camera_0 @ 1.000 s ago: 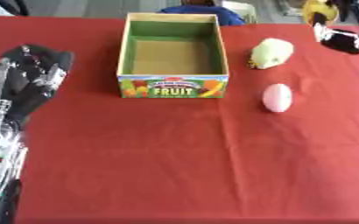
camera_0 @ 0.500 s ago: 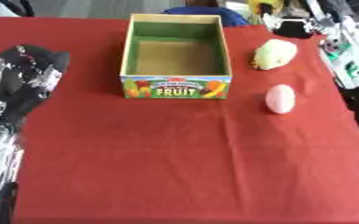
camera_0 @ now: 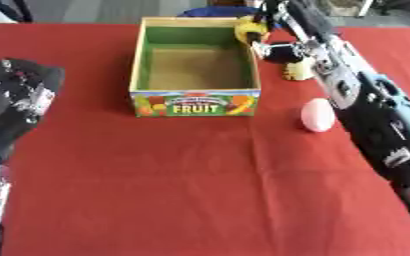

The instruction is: Pick up objects on the table and place them in the box.

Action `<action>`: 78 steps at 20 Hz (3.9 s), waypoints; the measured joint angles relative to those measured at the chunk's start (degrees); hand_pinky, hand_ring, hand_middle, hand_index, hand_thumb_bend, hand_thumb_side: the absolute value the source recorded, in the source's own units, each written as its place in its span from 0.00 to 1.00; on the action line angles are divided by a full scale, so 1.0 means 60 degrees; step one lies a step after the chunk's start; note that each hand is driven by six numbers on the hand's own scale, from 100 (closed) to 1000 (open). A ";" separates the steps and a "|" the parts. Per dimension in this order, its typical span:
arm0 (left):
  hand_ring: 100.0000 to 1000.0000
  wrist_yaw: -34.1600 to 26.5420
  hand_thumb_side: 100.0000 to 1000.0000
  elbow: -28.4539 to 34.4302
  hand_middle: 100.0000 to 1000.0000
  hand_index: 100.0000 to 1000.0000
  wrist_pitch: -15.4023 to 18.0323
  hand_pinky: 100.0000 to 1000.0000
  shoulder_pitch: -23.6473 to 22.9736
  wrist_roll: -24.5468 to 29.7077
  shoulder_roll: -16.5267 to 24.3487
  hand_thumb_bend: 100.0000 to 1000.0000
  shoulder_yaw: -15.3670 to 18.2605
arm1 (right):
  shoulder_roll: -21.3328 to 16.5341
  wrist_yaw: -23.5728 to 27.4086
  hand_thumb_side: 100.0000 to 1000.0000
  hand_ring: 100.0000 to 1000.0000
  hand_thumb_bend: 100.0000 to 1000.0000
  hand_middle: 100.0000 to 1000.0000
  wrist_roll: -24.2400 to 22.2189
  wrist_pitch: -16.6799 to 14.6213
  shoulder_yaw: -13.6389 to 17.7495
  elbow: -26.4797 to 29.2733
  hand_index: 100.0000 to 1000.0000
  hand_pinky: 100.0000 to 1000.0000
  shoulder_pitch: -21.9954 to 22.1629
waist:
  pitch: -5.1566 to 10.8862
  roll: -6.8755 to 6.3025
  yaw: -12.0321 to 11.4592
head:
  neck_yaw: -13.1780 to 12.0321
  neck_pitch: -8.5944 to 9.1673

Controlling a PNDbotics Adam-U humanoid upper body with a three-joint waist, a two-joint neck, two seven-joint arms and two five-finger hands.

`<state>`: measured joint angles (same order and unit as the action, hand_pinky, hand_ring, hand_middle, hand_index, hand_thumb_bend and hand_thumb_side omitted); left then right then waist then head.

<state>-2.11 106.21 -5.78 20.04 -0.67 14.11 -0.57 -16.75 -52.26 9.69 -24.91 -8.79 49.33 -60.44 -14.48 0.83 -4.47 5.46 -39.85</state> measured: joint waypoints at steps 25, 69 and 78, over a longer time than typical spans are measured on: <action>0.47 -0.0013 0.28 0.0001 0.46 0.51 -0.0013 0.55 0.0018 0.0041 -0.0002 0.44 -0.0039 | -0.0818 0.1773 0.00 0.83 0.24 0.54 -0.2049 -0.0544 -0.0556 0.2521 0.69 0.70 0.0536 | -0.0009 0.0104 0.0309 | -0.0044 0.0099; 0.47 0.0058 0.28 0.0001 0.46 0.51 -0.0013 0.54 -0.0072 -0.0076 0.0006 0.44 0.0069 | -0.2806 0.2510 0.19 0.92 0.22 0.64 -0.4609 0.0098 -0.0819 0.4604 0.74 0.72 0.4614 | 0.0002 0.0033 0.0631 | -0.0182 0.0186; 0.47 0.0061 0.28 0.0001 0.46 0.51 -0.0021 0.54 -0.0072 -0.0088 0.0006 0.44 0.0070 | -0.2787 0.2464 0.12 0.90 0.21 0.63 -0.3964 0.0451 -0.0590 0.4498 0.74 0.71 0.4617 | 0.0003 0.0026 0.0652 | -0.0182 0.0186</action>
<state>-1.74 106.22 -5.90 19.60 -1.19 14.15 -0.15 -33.47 -37.48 -14.09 -22.20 -12.33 76.31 -32.74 -14.46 0.99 -0.56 4.37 -38.73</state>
